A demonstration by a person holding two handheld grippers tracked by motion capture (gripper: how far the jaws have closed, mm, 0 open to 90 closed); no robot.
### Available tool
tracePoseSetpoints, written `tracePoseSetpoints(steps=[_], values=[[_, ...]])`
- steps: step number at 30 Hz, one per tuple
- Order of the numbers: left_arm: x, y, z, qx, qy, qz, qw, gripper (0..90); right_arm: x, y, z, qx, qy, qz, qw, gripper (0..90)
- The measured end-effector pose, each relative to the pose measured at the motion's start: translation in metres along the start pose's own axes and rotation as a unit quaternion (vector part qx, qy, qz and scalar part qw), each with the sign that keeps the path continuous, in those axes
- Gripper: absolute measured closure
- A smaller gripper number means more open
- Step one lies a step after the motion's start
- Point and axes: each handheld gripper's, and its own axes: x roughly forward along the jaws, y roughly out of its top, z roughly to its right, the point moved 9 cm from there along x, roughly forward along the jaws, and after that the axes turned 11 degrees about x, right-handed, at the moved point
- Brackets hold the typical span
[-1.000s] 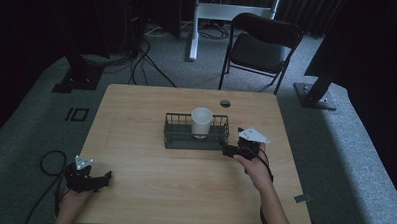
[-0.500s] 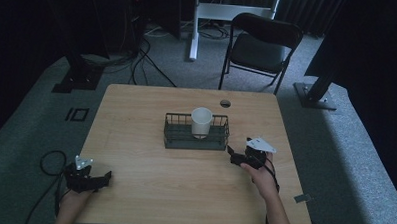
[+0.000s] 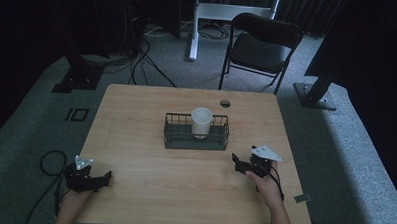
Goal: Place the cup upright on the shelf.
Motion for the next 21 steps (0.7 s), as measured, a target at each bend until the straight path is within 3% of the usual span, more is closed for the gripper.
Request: tracePoseSetpoints(steps=[13,21], values=[[0.0,0.0,0.0,0.0,0.0,0.0,1.0,0.8,-0.017,-0.021,0.019,0.005,-0.026,-0.021,0.9994,12.2],[0.0,0.0,-0.001,-0.005,0.004,-0.001,1.0,0.8,-0.028,-0.031,0.03,0.032,-0.032,-0.03,0.9985,12.2]])
